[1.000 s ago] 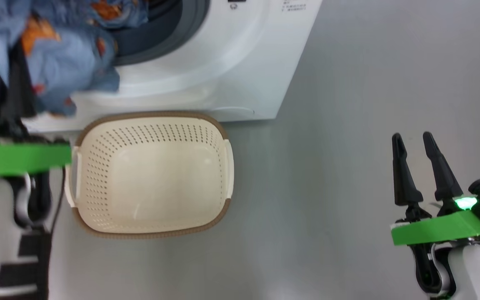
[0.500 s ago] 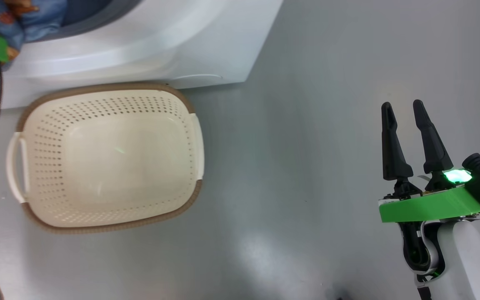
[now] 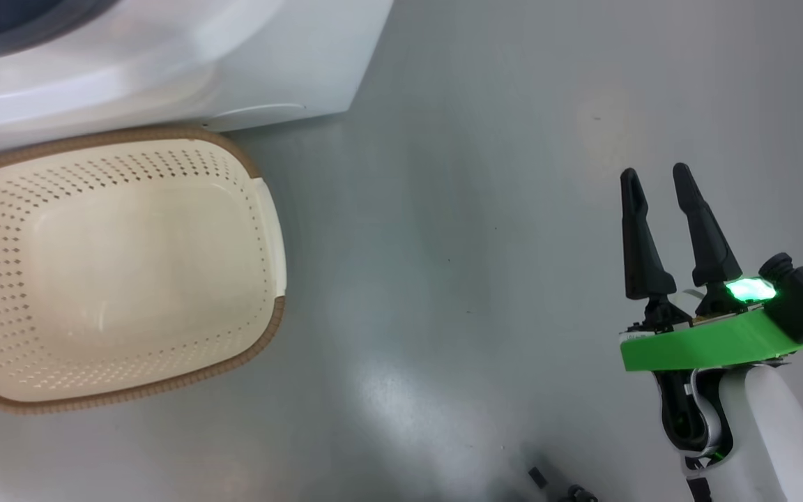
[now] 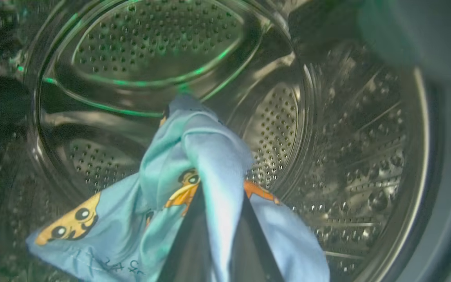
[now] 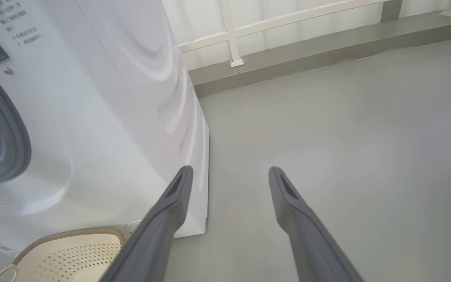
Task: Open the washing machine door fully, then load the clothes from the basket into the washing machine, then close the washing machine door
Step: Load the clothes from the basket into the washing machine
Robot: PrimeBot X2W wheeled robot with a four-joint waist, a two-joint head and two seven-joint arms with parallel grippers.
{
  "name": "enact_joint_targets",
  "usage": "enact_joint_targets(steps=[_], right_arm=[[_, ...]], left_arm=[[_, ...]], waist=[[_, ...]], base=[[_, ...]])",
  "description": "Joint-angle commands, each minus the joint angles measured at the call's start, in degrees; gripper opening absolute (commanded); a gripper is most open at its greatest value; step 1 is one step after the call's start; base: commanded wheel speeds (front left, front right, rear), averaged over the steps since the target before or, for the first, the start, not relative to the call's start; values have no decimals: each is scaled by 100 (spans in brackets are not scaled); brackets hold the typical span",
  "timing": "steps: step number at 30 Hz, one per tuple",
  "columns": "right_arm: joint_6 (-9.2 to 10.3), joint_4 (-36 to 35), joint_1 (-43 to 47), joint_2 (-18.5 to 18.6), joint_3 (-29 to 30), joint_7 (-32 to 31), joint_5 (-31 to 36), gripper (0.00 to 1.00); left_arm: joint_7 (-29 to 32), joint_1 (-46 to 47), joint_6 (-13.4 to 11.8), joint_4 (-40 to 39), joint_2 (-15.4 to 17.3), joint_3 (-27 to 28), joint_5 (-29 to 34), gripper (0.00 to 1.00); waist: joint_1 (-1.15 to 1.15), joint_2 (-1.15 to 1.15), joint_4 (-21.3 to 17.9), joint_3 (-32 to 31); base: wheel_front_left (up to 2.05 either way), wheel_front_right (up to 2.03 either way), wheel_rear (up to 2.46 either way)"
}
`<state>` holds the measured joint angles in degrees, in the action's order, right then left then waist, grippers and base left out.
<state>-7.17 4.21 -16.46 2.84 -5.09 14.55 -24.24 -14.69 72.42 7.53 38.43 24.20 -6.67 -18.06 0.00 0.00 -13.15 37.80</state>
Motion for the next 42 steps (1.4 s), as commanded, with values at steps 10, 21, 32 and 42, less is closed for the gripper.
enact_joint_targets(steps=[10,21,32,42], right_arm=[[-32,-154,-108,5,-251,45,-134,100],[-32,-167,-74,4,-308,45,-162,100],[-32,-170,-77,4,-308,45,-155,100],[-32,-154,-39,4,-226,45,-100,100]], left_arm=[[-30,-340,-4,-545,251,253,263,0],[-30,-191,-4,1121,344,-98,136,27],[-30,268,-4,1811,417,-533,-128,100],[-30,-251,-4,1245,258,-220,-460,100]], waist=[[0,0,-166,127],[0,0,-160,78],[0,0,-90,-32],[0,0,71,-241]], base=[[0,0,0],[0,0,0],[0,0,0],[0,0,0]])
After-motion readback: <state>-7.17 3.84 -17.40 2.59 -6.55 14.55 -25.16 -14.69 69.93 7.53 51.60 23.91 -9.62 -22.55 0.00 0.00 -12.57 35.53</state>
